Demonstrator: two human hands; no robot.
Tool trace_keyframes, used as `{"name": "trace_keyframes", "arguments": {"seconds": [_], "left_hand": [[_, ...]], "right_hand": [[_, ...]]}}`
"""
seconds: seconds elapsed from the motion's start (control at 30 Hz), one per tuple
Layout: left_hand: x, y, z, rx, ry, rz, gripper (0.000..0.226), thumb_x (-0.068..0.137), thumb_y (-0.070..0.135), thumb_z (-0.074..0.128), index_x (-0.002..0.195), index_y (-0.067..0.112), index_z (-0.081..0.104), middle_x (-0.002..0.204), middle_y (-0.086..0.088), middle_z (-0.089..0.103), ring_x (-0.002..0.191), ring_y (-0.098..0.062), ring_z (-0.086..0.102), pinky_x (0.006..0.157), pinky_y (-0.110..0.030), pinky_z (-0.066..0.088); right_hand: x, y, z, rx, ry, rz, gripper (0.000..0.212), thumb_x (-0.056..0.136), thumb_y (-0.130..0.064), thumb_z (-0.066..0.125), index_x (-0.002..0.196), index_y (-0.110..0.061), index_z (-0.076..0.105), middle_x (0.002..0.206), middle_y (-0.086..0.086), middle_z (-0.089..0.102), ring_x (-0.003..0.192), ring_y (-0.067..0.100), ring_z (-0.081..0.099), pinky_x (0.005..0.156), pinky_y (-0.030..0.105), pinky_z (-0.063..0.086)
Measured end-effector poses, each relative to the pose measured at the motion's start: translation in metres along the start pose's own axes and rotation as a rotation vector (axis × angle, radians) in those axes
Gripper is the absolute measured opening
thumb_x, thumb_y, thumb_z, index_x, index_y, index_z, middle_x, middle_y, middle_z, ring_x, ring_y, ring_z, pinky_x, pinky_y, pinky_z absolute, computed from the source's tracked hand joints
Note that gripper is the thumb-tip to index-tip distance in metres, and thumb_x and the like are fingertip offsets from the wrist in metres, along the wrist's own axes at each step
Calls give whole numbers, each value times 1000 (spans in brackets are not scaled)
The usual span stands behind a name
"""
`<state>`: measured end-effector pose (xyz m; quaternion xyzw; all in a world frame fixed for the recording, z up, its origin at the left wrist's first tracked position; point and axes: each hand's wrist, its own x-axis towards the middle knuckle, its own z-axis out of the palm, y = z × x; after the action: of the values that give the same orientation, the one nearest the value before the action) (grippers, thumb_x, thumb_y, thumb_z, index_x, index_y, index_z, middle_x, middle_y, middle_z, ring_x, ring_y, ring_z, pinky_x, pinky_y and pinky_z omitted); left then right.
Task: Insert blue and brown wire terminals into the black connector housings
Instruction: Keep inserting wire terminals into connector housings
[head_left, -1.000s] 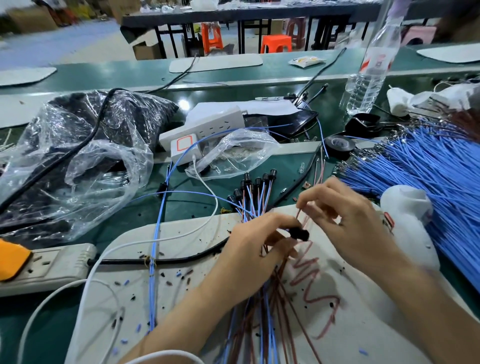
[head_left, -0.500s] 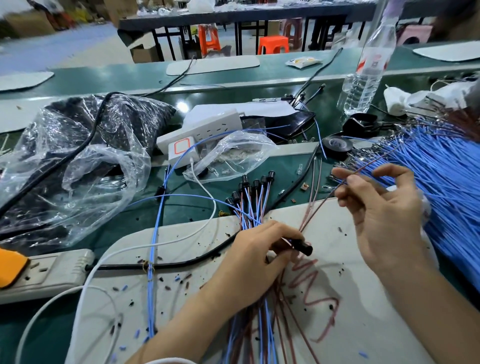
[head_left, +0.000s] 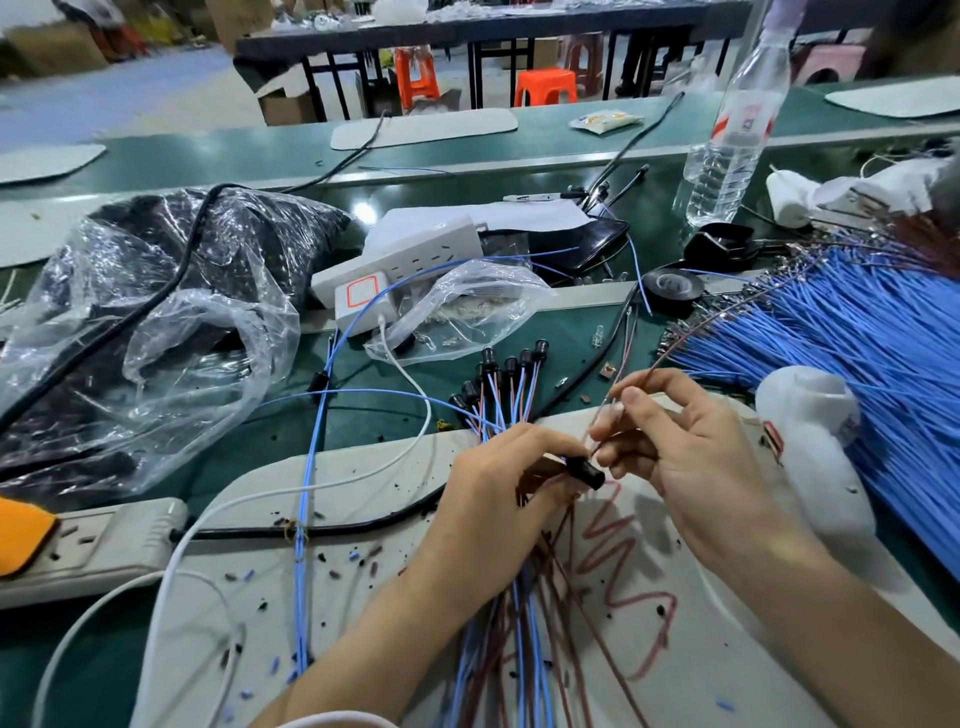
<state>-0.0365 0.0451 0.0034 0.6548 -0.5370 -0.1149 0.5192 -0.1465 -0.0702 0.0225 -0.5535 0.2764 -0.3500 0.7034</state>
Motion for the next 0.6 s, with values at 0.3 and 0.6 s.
{"name": "trace_keyframes", "arguments": {"seconds": [0.3,0.6], "left_hand": [[0,-3,2,-32,100,-107,23,76,-6,73,91,10,69,87,-1,69,77,-2,67,71,-12,50],[-1,1,0,-121,109,-139,22,84,-3,65,95,16,66,84,16,69,74,-9,66,65,-36,57]], "right_hand": [[3,5,-3,-51,133,-110,16,99,-9,46,86,-13,53,61,5,67,47,12,58,44,19,47],[-10,-14,3,-75,59,-439,21,101,-14,43,89,-13,60,70,4,66,55,17,61,52,23,50]]}}
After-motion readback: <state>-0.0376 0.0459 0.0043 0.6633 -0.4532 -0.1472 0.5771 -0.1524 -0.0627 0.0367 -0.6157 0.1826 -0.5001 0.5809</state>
